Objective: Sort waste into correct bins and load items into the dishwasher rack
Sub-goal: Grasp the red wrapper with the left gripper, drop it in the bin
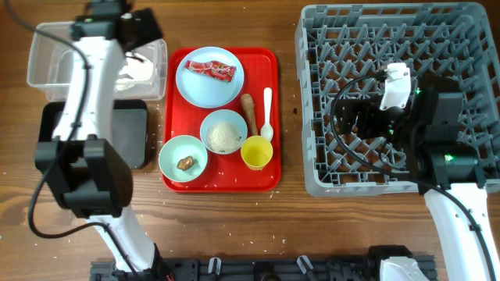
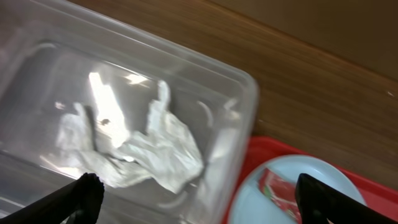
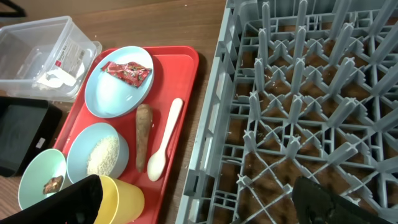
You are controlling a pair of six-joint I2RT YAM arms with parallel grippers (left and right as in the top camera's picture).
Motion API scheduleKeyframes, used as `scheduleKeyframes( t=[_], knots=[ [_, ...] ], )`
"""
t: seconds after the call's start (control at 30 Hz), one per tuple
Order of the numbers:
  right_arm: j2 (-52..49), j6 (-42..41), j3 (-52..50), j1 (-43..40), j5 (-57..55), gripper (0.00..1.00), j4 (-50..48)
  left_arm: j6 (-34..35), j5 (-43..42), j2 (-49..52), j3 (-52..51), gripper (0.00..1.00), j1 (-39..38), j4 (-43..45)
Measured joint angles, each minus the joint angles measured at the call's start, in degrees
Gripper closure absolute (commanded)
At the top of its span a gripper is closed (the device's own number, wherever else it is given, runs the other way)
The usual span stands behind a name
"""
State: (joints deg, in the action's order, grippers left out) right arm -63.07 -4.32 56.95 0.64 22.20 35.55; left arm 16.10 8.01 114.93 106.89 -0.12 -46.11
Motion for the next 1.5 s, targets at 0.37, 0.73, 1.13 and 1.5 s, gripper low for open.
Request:
scheduleKeyframes(
  t=[0.37, 0.73, 1.13, 1.5],
  knots=[
    [0.00, 0.00, 0.00, 0.00, -0.22, 0.01, 4.72, 37.22, 8.09, 17.38, -0.02, 0.13, -19.23, 6.12],
    [0.00, 0.00, 0.00, 0.00, -0.22, 0.01, 6.05, 38.56, 9.31, 20.09, -0.02, 0.96, -18.99, 6.64],
    [0.00, 0.00, 0.00, 0.00, -0.22, 0.01, 6.43, 17.99, 8.35, 16.31, 0.46, 0.96, -18.99, -2.64],
    [0.00, 0.00, 0.00, 0.00, -0.22, 0.01, 6.47, 14.08, 6.75, 2.45, 1.14, 0.26, -18.99, -7.37]
  ],
)
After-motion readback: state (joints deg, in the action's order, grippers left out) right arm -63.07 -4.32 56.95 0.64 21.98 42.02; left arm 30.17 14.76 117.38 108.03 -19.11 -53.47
